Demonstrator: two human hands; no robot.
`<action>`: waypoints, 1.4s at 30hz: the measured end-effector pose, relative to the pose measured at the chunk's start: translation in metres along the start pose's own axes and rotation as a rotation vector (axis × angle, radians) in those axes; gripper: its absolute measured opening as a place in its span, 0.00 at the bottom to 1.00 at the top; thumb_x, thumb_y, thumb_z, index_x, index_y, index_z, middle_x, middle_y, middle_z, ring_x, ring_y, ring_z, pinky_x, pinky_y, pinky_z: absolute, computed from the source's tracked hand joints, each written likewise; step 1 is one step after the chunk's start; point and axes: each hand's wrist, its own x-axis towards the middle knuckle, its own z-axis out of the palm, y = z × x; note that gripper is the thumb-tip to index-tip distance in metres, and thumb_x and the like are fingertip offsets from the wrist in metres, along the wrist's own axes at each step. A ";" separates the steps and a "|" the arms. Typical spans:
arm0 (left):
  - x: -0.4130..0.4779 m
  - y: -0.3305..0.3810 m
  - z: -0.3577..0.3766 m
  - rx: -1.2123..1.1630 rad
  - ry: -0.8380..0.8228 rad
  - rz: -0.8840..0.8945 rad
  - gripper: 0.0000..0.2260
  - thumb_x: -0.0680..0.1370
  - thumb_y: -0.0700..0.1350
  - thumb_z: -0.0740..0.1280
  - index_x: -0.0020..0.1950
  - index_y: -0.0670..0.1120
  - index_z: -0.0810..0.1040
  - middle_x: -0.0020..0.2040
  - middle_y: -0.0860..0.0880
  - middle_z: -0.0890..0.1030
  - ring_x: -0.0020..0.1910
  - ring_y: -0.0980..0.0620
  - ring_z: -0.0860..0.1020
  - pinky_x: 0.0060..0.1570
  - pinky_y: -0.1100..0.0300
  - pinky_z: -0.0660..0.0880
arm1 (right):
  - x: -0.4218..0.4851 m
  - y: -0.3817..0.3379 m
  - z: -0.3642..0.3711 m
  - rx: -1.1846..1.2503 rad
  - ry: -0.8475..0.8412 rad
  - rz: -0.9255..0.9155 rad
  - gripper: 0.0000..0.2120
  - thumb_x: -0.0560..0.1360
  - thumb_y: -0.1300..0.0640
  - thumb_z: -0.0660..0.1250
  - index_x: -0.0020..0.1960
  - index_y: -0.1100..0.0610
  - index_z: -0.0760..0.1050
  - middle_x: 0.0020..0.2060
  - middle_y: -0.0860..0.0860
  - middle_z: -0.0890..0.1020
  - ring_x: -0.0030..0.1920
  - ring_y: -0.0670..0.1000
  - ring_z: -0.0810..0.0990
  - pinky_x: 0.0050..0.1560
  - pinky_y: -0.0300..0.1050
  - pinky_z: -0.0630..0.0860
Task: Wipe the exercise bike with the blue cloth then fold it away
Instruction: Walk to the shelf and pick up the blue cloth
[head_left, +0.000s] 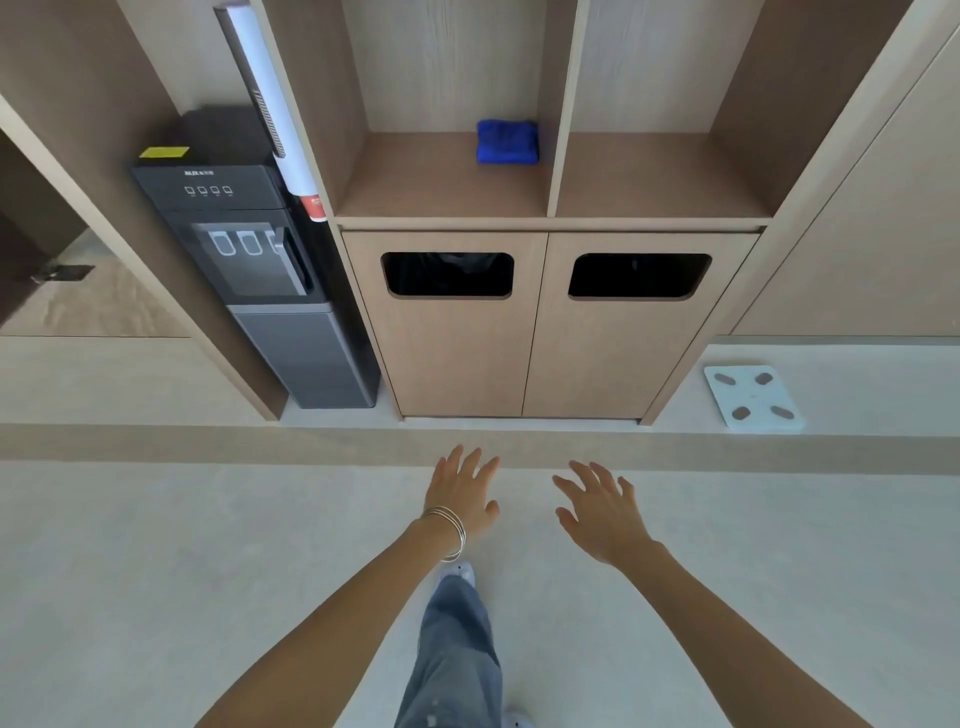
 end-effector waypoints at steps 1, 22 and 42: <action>0.012 -0.004 -0.004 0.000 0.002 0.009 0.28 0.80 0.53 0.56 0.76 0.51 0.49 0.78 0.47 0.50 0.77 0.42 0.46 0.75 0.47 0.47 | 0.012 -0.001 -0.003 0.000 0.003 -0.001 0.23 0.80 0.45 0.52 0.74 0.48 0.57 0.76 0.49 0.53 0.76 0.54 0.50 0.73 0.60 0.52; 0.247 -0.137 -0.156 0.007 0.167 0.067 0.30 0.78 0.51 0.59 0.76 0.51 0.48 0.78 0.46 0.50 0.76 0.42 0.47 0.75 0.47 0.49 | 0.291 -0.045 -0.147 -0.024 0.110 -0.032 0.25 0.80 0.48 0.54 0.75 0.50 0.55 0.76 0.50 0.54 0.75 0.54 0.52 0.73 0.59 0.55; 0.463 -0.171 -0.252 -0.057 0.269 -0.079 0.29 0.77 0.51 0.61 0.75 0.49 0.54 0.75 0.44 0.56 0.74 0.40 0.53 0.71 0.47 0.55 | 0.550 0.015 -0.271 -0.002 0.252 -0.120 0.26 0.78 0.52 0.59 0.74 0.51 0.57 0.74 0.54 0.60 0.71 0.59 0.60 0.68 0.57 0.61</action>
